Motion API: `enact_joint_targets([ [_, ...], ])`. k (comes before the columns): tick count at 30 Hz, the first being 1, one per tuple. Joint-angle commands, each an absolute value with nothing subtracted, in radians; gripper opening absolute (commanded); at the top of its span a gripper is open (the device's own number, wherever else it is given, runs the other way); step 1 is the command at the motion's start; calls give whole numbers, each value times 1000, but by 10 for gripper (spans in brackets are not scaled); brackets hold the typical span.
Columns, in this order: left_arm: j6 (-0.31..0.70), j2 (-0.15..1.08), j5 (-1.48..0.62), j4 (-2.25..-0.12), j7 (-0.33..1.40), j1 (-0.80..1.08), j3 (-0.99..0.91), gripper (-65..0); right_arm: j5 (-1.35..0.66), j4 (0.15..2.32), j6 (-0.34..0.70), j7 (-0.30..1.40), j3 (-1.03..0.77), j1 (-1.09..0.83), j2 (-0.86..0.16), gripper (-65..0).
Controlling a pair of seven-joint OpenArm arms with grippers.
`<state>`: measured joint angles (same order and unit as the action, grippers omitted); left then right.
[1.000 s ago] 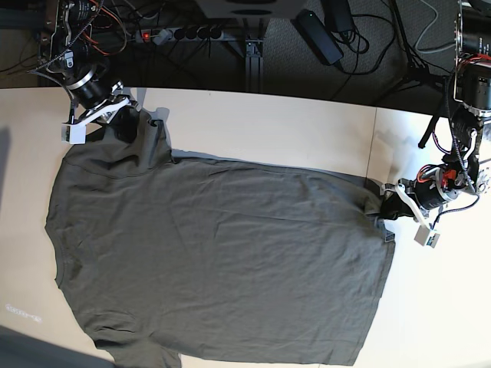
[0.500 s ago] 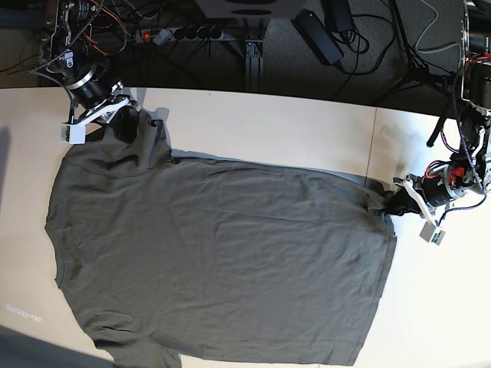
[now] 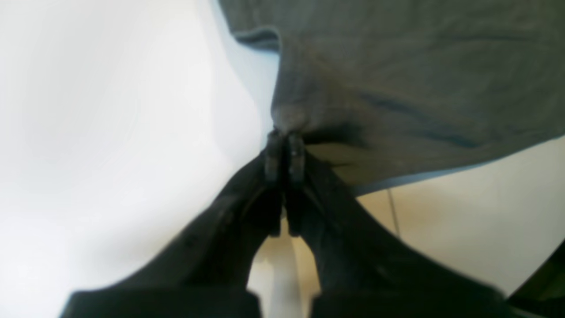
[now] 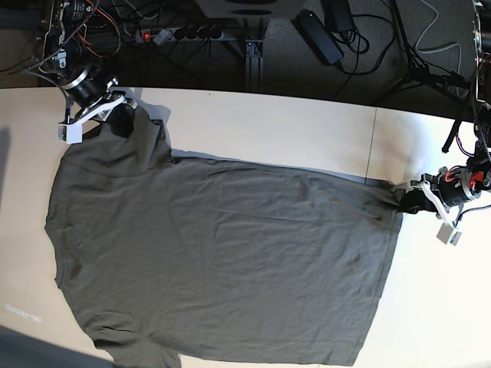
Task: Fold the T-shirt properly
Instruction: 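Grasp the shirt edge with the right gripper and lift with both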
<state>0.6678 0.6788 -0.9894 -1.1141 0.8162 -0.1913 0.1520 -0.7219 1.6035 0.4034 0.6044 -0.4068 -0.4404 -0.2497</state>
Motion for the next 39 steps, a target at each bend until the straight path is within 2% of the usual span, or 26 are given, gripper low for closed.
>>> enact_joint_targets([
  [1, 698, 713, -1018, -1145, 805, -213, 140, -650, -738, 1631, 450, 618, -434, -447, -278, -650],
  [13, 698, 756, -1055, -1303, 857, -219, 116, -650, -820, 1761, 476, 648, -522, -432, -480, -650],
  [24, 698, 733, -970, -1299, 801, -308, 117, -650, -807, 1751, 517, 648, -505, -249, -698, -650],
  [30, 698, 673, -896, -1248, 743, -363, 117, -650, -762, 1655, 528, 648, -340, -114, -813, -650],
  [39, 698, 603, -730, -1068, 606, -478, 120, -650, -683, 1456, 558, 648, -45, 210, -820, -650],
])
